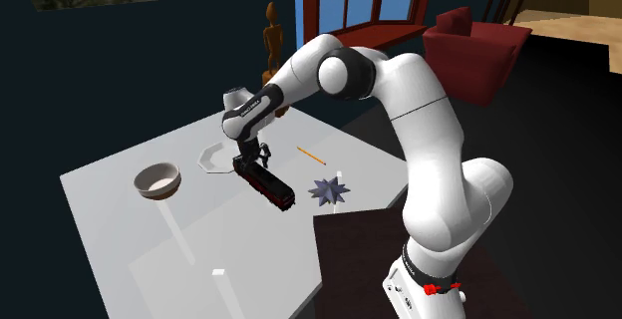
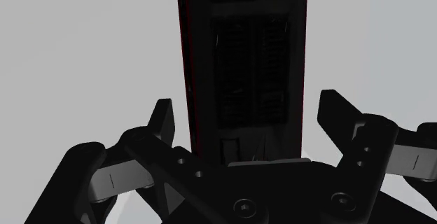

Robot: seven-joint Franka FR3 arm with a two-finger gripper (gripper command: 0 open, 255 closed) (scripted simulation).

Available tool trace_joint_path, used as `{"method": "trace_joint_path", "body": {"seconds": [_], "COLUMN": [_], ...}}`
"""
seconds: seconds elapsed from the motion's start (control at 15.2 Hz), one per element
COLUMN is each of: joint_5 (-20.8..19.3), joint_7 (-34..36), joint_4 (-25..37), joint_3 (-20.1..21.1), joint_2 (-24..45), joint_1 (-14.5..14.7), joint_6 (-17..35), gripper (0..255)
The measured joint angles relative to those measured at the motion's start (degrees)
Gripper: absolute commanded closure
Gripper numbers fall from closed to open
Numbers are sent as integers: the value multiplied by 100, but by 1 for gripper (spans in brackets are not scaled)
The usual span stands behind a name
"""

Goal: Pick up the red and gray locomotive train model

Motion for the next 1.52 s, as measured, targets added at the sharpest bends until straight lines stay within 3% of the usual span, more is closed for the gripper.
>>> {"method": "trace_joint_path", "body": {"seconds": [0.07, 0.13, 0.86, 1.52], "joint_5": [-9, -15, -15, 133], "joint_7": [2, 2, 3, -67], "joint_4": [-4, 3, -6, -68], "joint_3": [-8, -14, -13, 111], "joint_2": [29, 52, 41, -456], "joint_1": [2, 5, 3, -94], "joint_6": [31, 47, 47, -388], "gripper": [0, 255, 255, 255]}}
